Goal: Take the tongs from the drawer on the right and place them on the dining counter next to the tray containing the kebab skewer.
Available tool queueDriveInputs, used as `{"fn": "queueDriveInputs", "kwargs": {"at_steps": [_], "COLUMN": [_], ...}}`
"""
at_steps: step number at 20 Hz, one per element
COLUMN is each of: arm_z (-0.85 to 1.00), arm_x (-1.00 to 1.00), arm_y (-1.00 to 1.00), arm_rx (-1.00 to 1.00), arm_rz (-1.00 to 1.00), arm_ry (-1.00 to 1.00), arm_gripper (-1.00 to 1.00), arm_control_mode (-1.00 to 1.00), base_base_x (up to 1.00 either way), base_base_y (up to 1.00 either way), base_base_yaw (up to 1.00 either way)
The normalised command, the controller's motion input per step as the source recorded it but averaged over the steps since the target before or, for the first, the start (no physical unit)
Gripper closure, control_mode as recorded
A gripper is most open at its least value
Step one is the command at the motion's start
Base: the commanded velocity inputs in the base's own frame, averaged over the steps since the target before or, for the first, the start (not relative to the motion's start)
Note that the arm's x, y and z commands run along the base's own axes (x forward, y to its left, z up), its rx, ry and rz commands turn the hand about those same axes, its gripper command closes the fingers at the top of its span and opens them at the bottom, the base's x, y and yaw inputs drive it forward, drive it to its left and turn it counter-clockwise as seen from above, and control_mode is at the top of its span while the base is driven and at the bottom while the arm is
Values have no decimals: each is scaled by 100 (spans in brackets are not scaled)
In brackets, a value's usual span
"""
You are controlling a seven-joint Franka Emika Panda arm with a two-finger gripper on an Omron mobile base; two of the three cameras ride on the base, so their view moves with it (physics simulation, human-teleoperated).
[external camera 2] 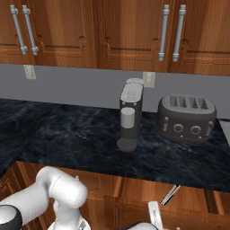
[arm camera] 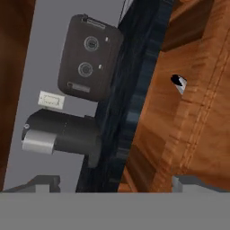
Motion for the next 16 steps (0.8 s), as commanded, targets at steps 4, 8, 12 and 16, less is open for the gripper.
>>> {"fn": "queueDriveInputs", "kwargs": {"at_steps": [4, 8, 12, 16], "arm_z": [15, 11, 6, 3], "arm_x": [16, 24, 35, 37], "arm_y": [22, 17, 5, 0], "arm_rx": [-5, -3, 0, 0], "arm_rz": [0, -1, -1, 0], "arm_ry": [25, 24, 23, 24], "arm_gripper": [-100, -100, -100, -100], "arm_control_mode": [-100, -100, -100, -100], "base_base_x": [0, 0, 0, 0], "base_base_y": [0, 0, 0, 0], "base_base_yaw": [0, 0, 0, 0]}}
